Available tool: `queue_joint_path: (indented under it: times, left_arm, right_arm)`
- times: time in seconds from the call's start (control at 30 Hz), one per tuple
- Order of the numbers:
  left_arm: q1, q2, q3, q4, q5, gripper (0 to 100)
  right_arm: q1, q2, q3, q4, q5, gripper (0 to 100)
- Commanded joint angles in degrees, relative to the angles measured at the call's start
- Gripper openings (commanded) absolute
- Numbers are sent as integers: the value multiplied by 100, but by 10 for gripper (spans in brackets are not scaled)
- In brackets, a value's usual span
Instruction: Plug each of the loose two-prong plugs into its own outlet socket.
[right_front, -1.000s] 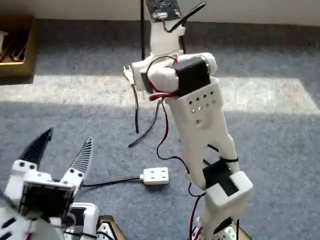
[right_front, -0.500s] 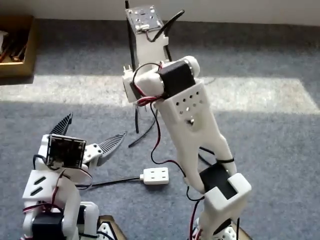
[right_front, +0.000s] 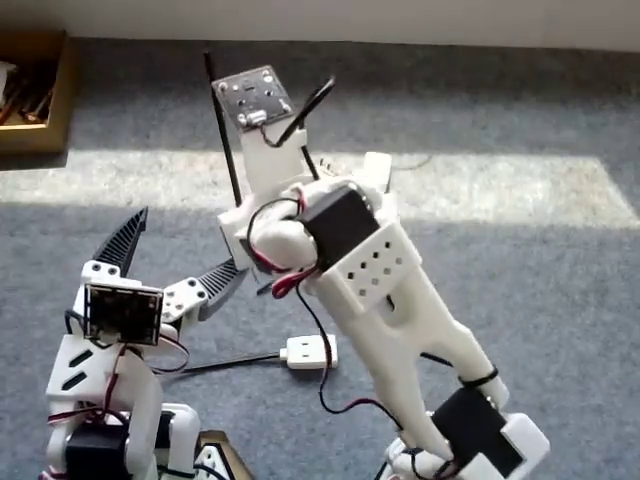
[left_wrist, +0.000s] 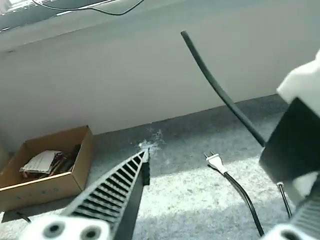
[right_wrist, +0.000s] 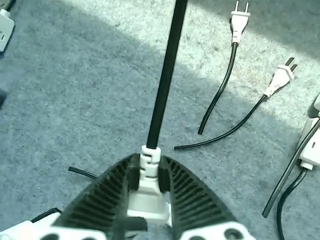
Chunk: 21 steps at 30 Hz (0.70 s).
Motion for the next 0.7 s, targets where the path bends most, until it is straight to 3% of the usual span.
queue_joint_path:
  times: [0.0, 0.13, 0.43, 0.67]
  left_arm:
    - [189, 48, -57, -132, 62, 444]
    - [330, 259, 268, -492, 62, 443]
    - [295, 2141, 620, -1890, 62, 443]
    - [295, 2440, 532, -2004, 26, 443]
  right_arm:
    - [-75, -620, 593, -418, -53, 5]
    - [-84, -875, 699, -488, -62, 5]
    - [84, -1323, 690, 22, 290, 5]
    - [743, -1385, 716, 251, 738, 5]
